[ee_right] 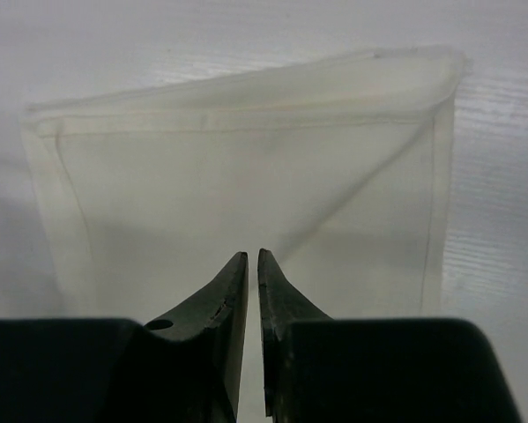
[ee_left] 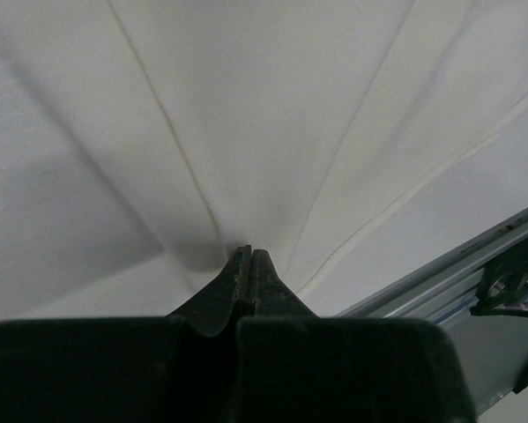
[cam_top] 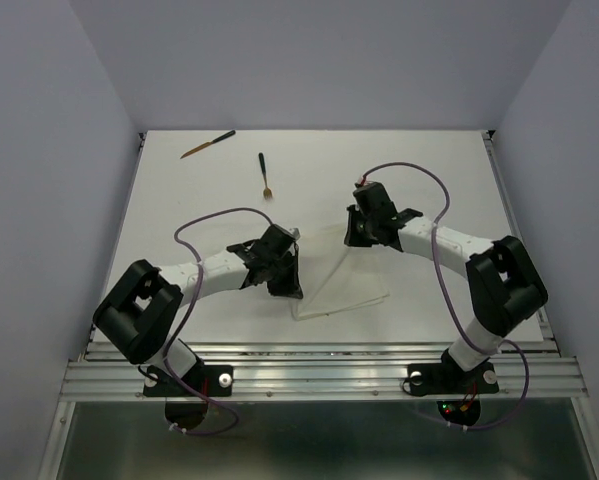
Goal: Fold the napkin into a case and place the utensils inside
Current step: Pick up the upper triangle-folded napkin from the center of the board.
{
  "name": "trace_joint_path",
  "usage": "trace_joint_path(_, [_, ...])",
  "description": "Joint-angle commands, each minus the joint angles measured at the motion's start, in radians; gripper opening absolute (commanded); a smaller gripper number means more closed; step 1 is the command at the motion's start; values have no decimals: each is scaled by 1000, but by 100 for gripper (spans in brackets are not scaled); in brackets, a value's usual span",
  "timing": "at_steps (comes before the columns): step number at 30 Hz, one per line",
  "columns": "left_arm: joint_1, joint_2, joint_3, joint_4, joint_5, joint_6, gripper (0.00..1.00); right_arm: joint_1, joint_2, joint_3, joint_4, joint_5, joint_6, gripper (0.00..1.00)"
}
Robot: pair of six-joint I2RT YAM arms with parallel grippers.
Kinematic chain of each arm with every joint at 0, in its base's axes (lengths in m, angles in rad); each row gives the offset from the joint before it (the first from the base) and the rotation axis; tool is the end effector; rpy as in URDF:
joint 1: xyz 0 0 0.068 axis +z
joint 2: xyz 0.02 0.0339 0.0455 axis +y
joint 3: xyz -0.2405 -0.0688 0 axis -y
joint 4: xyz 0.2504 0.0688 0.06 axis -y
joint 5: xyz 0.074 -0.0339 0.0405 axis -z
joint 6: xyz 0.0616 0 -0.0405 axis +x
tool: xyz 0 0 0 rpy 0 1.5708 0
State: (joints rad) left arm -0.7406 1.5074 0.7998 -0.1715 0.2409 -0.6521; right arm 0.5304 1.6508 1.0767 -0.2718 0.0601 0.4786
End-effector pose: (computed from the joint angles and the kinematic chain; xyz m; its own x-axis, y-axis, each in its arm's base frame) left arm 0.2258 -0.2264 0.1333 -0.9176 0.0404 -0.3955 0.2651 0.8034 -0.5331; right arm 0.3227 0.1849 0.1662 -0.7899 0.0697 -0.6093 -0.1204 0.9566 0.2655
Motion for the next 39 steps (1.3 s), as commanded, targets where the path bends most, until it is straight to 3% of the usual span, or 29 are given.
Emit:
trace_joint_path(1, [-8,-13,-47,20,40,0,0,6,26,-35,39,-39,28,15])
trace_joint_path(8, [-8,40,-54,38,24,3,0,6,110,-18,42,-40,15,15])
trace_joint_path(21, [-8,-96,-30,-49,14,-12,0,80,-16,-21,-3,-39,12,15])
trace_joint_path(30, [-8,-53,-94,29,89,-27,0,128,56,-69,62,-98,52,15])
trace_joint_path(35, [-9,28,-114,63,100,-27,0,128,116,-74,63,-65,46,15])
trace_joint_path(39, [-9,57,-117,58,95,-30,0,137,75,-69,40,-19,28,15])
